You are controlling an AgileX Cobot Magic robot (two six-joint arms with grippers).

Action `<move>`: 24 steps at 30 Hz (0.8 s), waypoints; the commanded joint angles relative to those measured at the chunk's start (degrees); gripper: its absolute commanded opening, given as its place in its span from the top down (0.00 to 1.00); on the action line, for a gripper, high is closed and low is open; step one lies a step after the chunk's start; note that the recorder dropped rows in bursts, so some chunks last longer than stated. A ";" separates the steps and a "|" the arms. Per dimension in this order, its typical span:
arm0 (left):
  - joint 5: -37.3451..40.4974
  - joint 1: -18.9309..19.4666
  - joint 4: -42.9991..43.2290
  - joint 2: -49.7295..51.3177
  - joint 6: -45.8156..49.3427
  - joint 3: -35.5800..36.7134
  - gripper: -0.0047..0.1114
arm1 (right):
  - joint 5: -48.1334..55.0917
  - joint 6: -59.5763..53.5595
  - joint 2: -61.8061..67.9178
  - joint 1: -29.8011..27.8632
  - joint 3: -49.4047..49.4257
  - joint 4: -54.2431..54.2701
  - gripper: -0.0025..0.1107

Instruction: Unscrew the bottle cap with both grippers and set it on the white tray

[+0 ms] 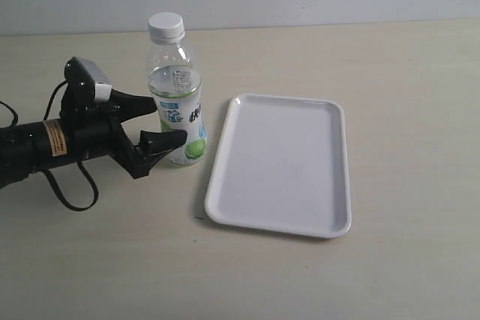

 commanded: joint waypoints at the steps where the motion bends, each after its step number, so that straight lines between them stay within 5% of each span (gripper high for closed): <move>1: -0.87 -2.19 0.19 1.86 0.26 -1.31 0.26 | -0.52 -0.44 -0.35 0.24 0.33 -0.19 0.22; 24: -3.03 -4.33 -2.76 7.41 0.26 -5.35 0.27 | -0.52 -0.44 -0.35 0.24 0.33 -0.19 0.22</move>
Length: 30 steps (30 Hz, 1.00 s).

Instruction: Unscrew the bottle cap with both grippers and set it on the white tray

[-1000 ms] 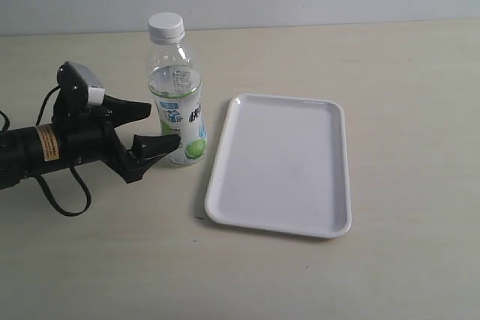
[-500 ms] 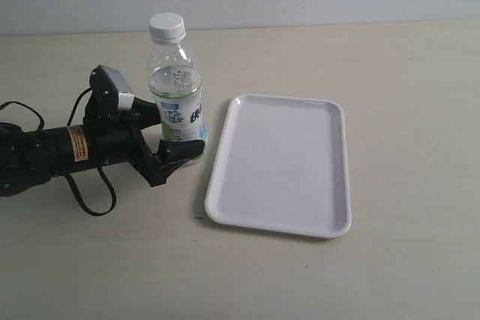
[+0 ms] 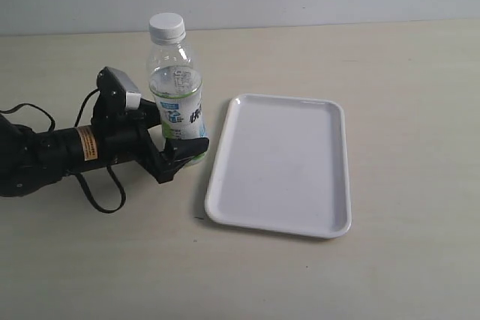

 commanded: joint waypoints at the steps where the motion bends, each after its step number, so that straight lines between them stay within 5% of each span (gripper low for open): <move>1: -3.89 -0.30 -1.06 0.49 0.17 -0.34 0.28 | -0.52 -0.44 -0.35 0.24 0.33 -0.19 0.22; 27: -4.85 -0.87 -2.55 1.36 -0.08 -2.57 0.29 | -0.52 -0.44 -0.35 0.24 0.33 -0.19 0.22; 30: -4.85 -0.87 -1.66 1.36 -0.08 -2.57 0.38 | -0.52 -0.44 -0.35 0.24 0.33 -0.19 0.22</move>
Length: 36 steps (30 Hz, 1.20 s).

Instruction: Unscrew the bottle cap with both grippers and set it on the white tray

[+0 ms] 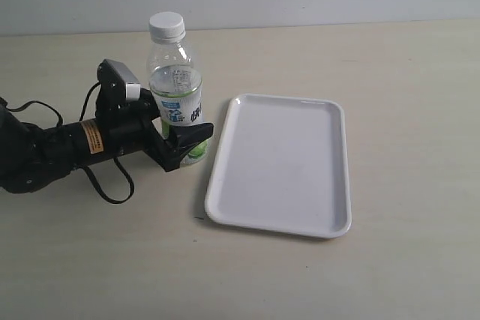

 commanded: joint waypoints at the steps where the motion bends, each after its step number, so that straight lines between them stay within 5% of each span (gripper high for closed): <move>1: -0.37 -0.32 0.95 -0.08 -0.08 -0.31 0.44 | -0.52 -0.44 -0.35 0.24 0.33 -0.19 0.22; 9: -0.37 -0.32 2.29 -0.08 -0.08 -0.31 0.96 | -0.52 -0.44 -0.35 0.24 0.33 -0.19 0.22; 17: -2.54 -0.32 5.26 -2.51 -0.88 -0.31 0.96 | -0.52 -0.44 -0.35 0.24 0.33 -0.19 0.22; 36: 8.82 5.97 29.44 -13.87 -17.80 -0.31 0.96 | -0.40 -0.76 -0.35 0.24 0.33 -1.65 0.22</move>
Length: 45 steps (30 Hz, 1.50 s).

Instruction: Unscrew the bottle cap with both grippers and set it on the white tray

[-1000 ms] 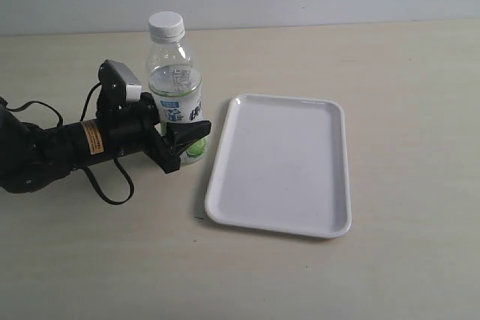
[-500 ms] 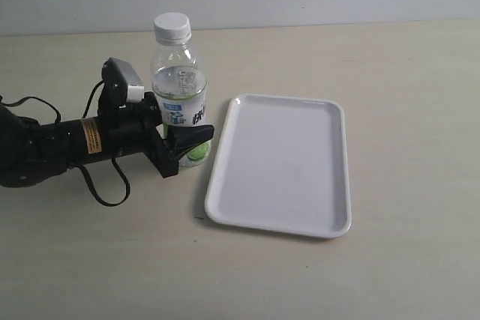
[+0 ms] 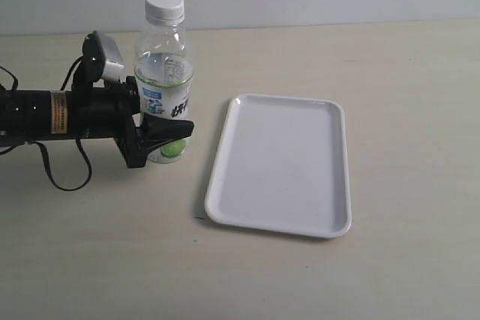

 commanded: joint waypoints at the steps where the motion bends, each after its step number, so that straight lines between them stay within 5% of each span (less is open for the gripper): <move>1: -1.12 1.12 4.73 -0.93 -3.03 -0.31 0.96 | -0.55 -0.91 -0.35 0.24 0.33 -3.91 0.22; 8: -1.12 1.24 5.48 -0.93 -3.50 -0.31 0.96 | -16.92 19.77 -0.35 0.24 0.33 14.72 0.22; 16: -1.12 1.23 5.48 -0.93 -3.64 -0.31 0.96 | -25.17 21.58 -0.35 0.24 0.33 26.37 0.22; 18: -1.12 1.23 5.48 -0.93 -4.73 -0.31 0.96 | -22.60 19.98 -0.35 0.24 -2.21 18.02 0.22; 21: -1.12 1.23 5.59 -0.93 -5.89 -0.31 0.96 | -5.81 19.22 1.25 0.24 -11.60 2.79 0.22; 26: -1.12 1.23 5.59 -0.93 -6.02 -0.31 0.96 | 15.94 9.53 14.18 0.24 -25.89 8.31 0.22; 45: -1.12 1.23 5.48 -0.93 -6.01 -0.31 0.96 | 12.58 5.20 24.63 0.24 -33.13 11.58 0.22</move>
